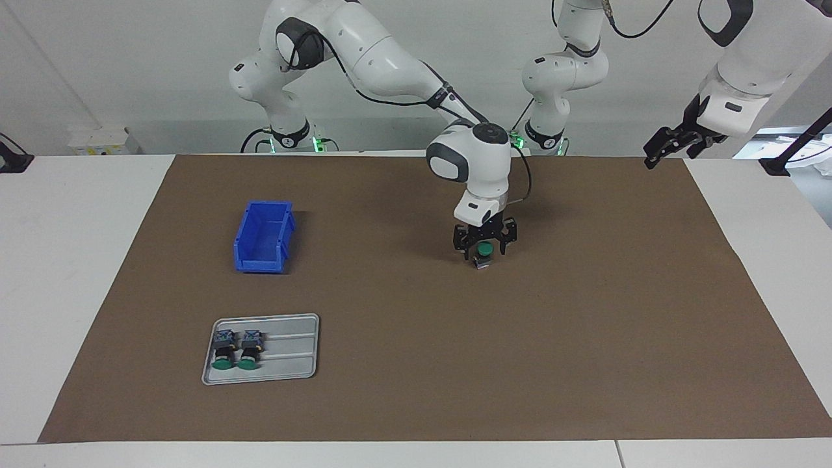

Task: Place and press button with both arms
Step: 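Carry the button with the right gripper over the blue bin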

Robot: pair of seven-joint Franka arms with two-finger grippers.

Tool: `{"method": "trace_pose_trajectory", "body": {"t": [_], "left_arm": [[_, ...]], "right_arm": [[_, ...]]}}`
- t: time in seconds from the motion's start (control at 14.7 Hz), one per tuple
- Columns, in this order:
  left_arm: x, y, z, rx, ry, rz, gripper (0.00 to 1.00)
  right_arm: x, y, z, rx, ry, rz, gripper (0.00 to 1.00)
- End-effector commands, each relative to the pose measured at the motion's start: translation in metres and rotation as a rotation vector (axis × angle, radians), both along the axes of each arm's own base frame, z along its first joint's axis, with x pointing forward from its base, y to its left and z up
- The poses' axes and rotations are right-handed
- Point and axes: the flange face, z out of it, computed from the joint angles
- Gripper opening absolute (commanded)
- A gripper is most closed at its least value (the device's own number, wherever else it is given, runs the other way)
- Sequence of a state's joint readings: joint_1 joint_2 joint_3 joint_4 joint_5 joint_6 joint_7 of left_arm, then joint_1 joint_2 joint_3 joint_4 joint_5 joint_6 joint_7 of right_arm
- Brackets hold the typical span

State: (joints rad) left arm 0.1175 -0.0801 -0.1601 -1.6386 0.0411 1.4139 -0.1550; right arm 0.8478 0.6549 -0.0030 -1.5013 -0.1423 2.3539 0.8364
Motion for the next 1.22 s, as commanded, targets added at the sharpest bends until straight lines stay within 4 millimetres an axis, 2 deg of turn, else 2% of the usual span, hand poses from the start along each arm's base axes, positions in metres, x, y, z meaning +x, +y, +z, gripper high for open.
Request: {"method": "trace_pose_trajectory", "body": {"t": [0.0,0.14,0.34,0.41,0.54,0.61,0.75,0.88,0.95,1.16], "left_arm": [[0.004,0.016,0.003,-0.027,0.018,0.017,0.99],[0.006,0.015,0.011,-0.032,0.002,0.017,0.99],[0.004,0.013,0.010,-0.023,0.017,0.011,0.99],[0.004,0.010,0.010,-0.021,0.018,0.007,0.99],[0.002,0.003,0.009,-0.018,0.030,-0.006,0.99],[0.001,0.001,0.009,-0.021,0.032,-0.011,1.00],[-0.001,0.000,0.010,-0.023,0.031,-0.015,1.00],[-0.001,-0.001,0.010,-0.024,0.029,-0.016,1.00],[-0.001,-0.001,0.010,-0.024,0.029,-0.016,1.00],[-0.001,-0.001,0.011,-0.024,0.025,-0.013,1.00]], "right_arm": [[-0.002,-0.003,-0.006,0.003,-0.001,0.015,0.84],[-0.002,-0.003,-0.007,0.001,0.001,0.018,0.58],[0.002,-0.007,-0.006,0.000,0.004,0.021,0.14],[0.003,-0.007,-0.003,-0.002,0.004,0.019,0.04],[0.007,-0.012,0.000,-0.012,0.003,0.011,0.03],[0.016,-0.028,0.012,-0.016,0.001,-0.014,0.03],[0.018,-0.067,0.039,-0.025,0.002,-0.051,0.03],[0.015,-0.141,0.074,-0.033,-0.011,-0.071,0.03],[0.007,-0.186,0.092,-0.050,-0.017,-0.039,0.02],[-0.012,-0.302,0.130,-0.091,-0.050,0.037,0.02]]}}
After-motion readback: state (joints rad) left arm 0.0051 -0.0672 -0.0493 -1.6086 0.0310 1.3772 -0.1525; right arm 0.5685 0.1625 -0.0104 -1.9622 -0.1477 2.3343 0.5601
